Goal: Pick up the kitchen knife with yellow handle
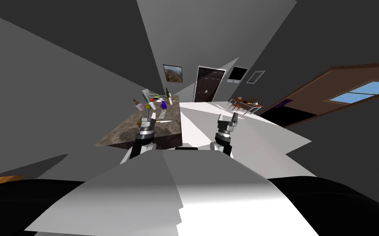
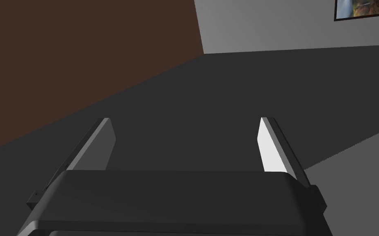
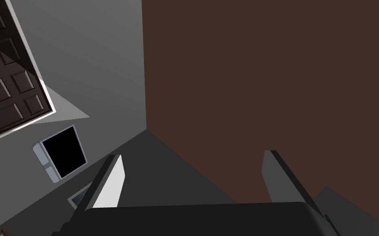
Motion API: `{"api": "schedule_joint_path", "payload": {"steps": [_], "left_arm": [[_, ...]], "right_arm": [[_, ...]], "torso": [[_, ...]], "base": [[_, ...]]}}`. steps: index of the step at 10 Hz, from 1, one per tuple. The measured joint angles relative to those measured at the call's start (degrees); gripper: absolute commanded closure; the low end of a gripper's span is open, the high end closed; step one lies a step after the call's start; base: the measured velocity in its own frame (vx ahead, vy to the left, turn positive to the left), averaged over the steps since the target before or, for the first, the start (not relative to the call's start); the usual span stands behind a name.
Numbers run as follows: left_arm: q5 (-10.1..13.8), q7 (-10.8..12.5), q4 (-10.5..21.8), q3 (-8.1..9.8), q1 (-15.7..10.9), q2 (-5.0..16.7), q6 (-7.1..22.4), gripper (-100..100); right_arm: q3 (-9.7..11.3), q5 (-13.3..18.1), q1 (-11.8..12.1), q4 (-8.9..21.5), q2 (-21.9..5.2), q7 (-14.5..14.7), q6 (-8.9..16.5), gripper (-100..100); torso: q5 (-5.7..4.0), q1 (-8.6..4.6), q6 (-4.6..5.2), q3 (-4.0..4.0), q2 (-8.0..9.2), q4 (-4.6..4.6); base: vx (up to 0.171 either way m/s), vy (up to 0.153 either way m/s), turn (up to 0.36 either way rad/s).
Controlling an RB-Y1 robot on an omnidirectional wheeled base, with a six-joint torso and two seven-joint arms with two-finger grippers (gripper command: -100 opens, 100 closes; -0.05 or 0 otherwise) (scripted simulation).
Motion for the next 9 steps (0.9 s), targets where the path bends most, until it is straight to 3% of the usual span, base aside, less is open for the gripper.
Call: {"api": "schedule_joint_path", "payload": {"steps": [3, 9], "left_arm": [[2.7, 0.6, 4.0, 4.19, 3.9, 4.4, 4.0, -100], [7.3, 1.9, 6.5, 10.73, 10.1, 10.1, 13.2, -100]], "right_arm": [[0.0, 0.0, 0.0, 0.0, 0.0, 0.0, 0.0, 0], [0.0, 0.0, 0.0, 0.0, 0.0, 0.0, 0.0, 0]], "torso": [[-0.01, -0.04, 0.0, -0.04, -0.07, -0.01], [0.02, 0.12, -0.04, -0.02, -0.02, 0.0]], "base": [[0.007, -0.106, -0.203], [0.008, -0.085, -0.196]]}}
